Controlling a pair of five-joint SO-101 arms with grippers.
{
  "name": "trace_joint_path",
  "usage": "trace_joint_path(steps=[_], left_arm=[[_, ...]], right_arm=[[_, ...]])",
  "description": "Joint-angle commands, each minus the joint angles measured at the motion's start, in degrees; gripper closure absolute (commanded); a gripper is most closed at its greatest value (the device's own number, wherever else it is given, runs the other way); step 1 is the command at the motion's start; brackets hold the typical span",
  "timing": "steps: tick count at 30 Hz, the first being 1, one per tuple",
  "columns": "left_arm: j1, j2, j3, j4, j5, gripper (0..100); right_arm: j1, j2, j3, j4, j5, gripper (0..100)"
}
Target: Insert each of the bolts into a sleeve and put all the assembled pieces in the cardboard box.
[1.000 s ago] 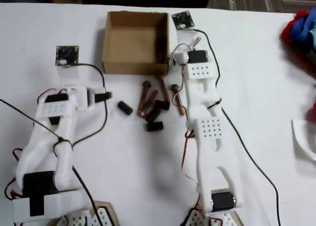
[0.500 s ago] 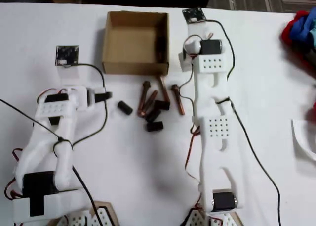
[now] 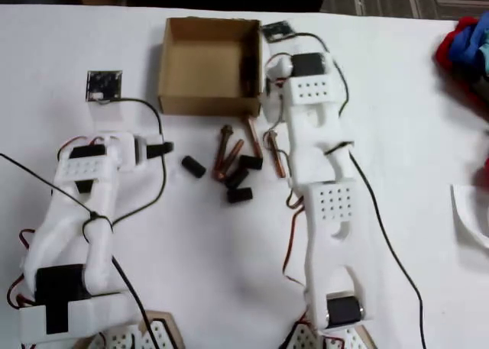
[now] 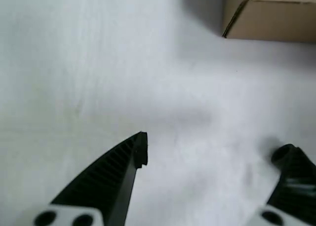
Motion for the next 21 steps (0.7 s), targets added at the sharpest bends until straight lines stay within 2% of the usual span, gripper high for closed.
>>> trace_joint_path(steps=[1, 8, 13, 21], left_arm=[[0.26, -0.26, -1.45, -0.79, -0.09, 57], [0.26, -0.26, -1.45, -0.79, -0.09, 57], [0.18, -0.26, -1.45, -0.79, -0.09, 57], [0.09, -0.26, -1.45, -0.79, -0.09, 57]], right_arm=[[-3.38, -13.14, 14.51, 1.45, 2.46, 97.4], [-10.86, -26.59, 37.01, 1.27, 13.54, 94.9], [-12.97, -29.32, 42.46, 1.27, 19.25, 83.0], [-15.25, -29.67, 47.56, 1.27, 24.0, 82.8]])
